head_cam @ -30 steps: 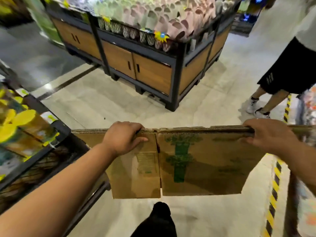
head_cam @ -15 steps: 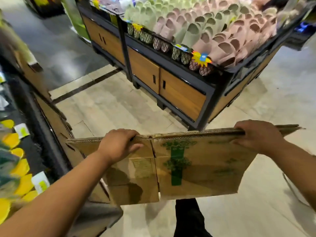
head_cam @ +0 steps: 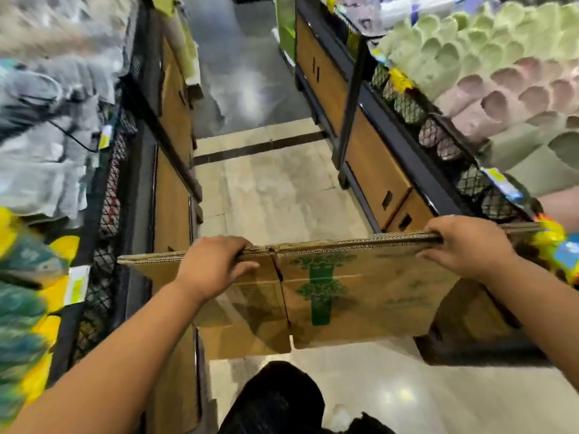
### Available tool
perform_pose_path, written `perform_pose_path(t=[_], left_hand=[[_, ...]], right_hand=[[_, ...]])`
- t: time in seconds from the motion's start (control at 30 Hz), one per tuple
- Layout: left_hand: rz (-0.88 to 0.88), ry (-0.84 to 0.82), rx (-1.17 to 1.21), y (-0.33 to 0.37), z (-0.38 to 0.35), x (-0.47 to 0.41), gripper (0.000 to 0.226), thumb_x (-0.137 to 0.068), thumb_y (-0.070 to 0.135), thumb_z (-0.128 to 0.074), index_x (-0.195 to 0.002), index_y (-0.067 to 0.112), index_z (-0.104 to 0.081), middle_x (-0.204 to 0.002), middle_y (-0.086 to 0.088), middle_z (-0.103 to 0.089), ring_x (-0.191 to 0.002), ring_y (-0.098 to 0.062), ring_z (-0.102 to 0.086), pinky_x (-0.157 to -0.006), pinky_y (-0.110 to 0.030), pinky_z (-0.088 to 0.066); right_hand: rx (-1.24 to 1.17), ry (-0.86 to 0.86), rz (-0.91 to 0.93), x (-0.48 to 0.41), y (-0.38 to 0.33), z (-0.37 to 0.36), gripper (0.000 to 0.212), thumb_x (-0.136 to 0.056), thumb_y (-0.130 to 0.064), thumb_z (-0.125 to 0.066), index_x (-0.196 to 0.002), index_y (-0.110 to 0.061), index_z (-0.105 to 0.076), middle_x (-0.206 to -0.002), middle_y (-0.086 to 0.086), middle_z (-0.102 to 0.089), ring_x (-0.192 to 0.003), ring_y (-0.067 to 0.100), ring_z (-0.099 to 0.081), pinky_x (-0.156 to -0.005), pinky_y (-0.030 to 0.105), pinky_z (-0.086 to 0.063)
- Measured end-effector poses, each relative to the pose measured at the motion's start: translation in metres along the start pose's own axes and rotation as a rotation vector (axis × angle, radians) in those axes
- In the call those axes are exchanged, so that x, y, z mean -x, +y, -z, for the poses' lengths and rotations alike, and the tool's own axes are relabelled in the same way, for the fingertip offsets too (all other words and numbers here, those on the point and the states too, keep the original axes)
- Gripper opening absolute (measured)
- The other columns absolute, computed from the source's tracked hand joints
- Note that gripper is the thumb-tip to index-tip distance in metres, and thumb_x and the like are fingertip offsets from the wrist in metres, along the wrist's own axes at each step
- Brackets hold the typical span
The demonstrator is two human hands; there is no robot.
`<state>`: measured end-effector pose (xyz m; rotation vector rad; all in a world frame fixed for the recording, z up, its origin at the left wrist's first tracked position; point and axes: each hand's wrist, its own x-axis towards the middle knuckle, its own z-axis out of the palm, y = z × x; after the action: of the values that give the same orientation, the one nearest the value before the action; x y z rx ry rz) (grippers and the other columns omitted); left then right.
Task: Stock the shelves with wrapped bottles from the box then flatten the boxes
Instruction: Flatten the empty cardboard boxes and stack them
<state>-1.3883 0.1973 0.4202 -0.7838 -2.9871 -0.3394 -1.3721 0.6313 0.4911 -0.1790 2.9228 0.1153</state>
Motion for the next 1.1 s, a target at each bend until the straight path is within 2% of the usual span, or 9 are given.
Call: perform_pose_path(t=[0.1,0.27,0.4,0.47,0.6,0.7,0.8,0.93,1.1], left_hand=[[0.107,-0.001,0.015,-0.046,-0.003,-0.043,0.051,-0.088,0.075,-0.036,-0.1,0.034,-0.063,-0.082,0.015,-0.066,-0.076,-0.011,-0.063,-0.074,-0.036,-0.054],[0.214,-0.009,0.021,-0.135,-0.003,-0.127,0.052,-0.087,0.075,-0.034,-0.1,0.035,-0.065,-0.083,0.014,-0.067,-0.074,-0.007,-0.063,-0.069,-0.033,-0.055],[0.308,-0.04,0.031,-0.196,0.006,-0.201,0.038,-0.089,0.064,-0.054,-0.105,0.033,-0.068,-0.091,0.013,-0.071,-0.084,-0.012,-0.065,-0.073,-0.034,-0.054],[0.34,-0.048,0.038,-0.222,0.014,-0.24,0.032,-0.089,0.059,-0.059,-0.105,0.033,-0.068,-0.091,0.012,-0.071,-0.084,-0.013,-0.065,-0.074,-0.035,-0.054],[0.399,-0.053,0.025,-0.274,0.017,-0.318,0.028,-0.089,0.059,-0.06,-0.103,0.036,-0.067,-0.089,0.015,-0.069,-0.083,-0.011,-0.064,-0.072,-0.033,-0.051],[0.459,-0.046,-0.005,-0.317,0.007,-0.377,0.028,-0.089,0.059,-0.06,-0.101,0.035,-0.067,-0.087,0.014,-0.069,-0.082,-0.012,-0.066,-0.069,-0.031,-0.049],[0.57,-0.021,-0.014,-0.349,0.001,-0.428,0.028,-0.088,0.058,-0.063,-0.101,0.034,-0.07,-0.088,0.013,-0.072,-0.083,-0.013,-0.068,-0.069,-0.032,-0.052],[0.721,0.009,-0.015,-0.386,0.007,-0.487,0.034,-0.087,0.065,-0.055,-0.099,0.036,-0.069,-0.085,0.015,-0.071,-0.081,-0.01,-0.068,-0.068,-0.032,-0.054],[0.895,0.059,0.017,-0.438,0.013,-0.536,0.028,-0.087,0.059,-0.063,-0.103,0.037,-0.07,-0.088,0.016,-0.072,-0.082,-0.011,-0.068,-0.07,-0.034,-0.054]], right_hand=[[-0.014,-0.002,0.099,-0.102,-0.008,0.016,0.029,-0.076,-0.056,-0.075,-0.083,-0.033,-0.06,-0.077,-0.014,-0.061,-0.075,0.015,-0.062,-0.056,0.028,-0.043],[-0.038,-0.023,0.184,-0.267,-0.031,0.033,0.033,-0.074,-0.055,-0.078,-0.076,-0.033,-0.053,-0.069,-0.015,-0.051,-0.071,0.015,-0.057,-0.057,0.028,-0.036],[-0.003,0.005,0.26,-0.386,-0.038,0.057,0.041,-0.074,-0.056,-0.078,-0.076,-0.031,-0.044,-0.079,-0.004,-0.064,-0.079,0.026,-0.065,-0.058,0.031,-0.038],[-0.002,0.018,0.292,-0.44,-0.037,0.07,0.045,-0.072,-0.054,-0.08,-0.074,-0.032,-0.041,-0.076,-0.003,-0.064,-0.075,0.028,-0.065,-0.057,0.032,-0.038],[0.039,0.047,0.358,-0.552,-0.036,0.091,0.035,-0.071,-0.052,-0.081,-0.076,-0.028,-0.055,-0.073,-0.006,-0.064,-0.072,0.023,-0.065,-0.06,0.034,-0.046],[0.052,0.008,0.421,-0.645,-0.04,0.1,0.035,-0.076,-0.054,-0.077,-0.079,-0.03,-0.051,-0.076,-0.009,-0.06,-0.077,0.021,-0.064,-0.063,0.032,-0.038],[0.078,-0.004,0.487,-0.747,-0.046,0.11,0.034,-0.077,-0.056,-0.074,-0.086,-0.027,-0.058,-0.087,-0.005,-0.067,-0.083,0.021,-0.064,-0.068,0.032,-0.044],[0.104,-0.009,0.587,-0.864,-0.069,0.144,0.026,-0.078,-0.048,-0.075,-0.088,-0.028,-0.061,-0.085,-0.006,-0.067,-0.082,0.02,-0.064,-0.074,0.032,-0.049],[0.213,0.046,0.745,-0.994,-0.12,0.184,0.029,-0.078,-0.046,-0.074,-0.096,-0.026,-0.065,-0.094,-0.004,-0.07,-0.092,0.023,-0.066,-0.075,0.033,-0.042]])
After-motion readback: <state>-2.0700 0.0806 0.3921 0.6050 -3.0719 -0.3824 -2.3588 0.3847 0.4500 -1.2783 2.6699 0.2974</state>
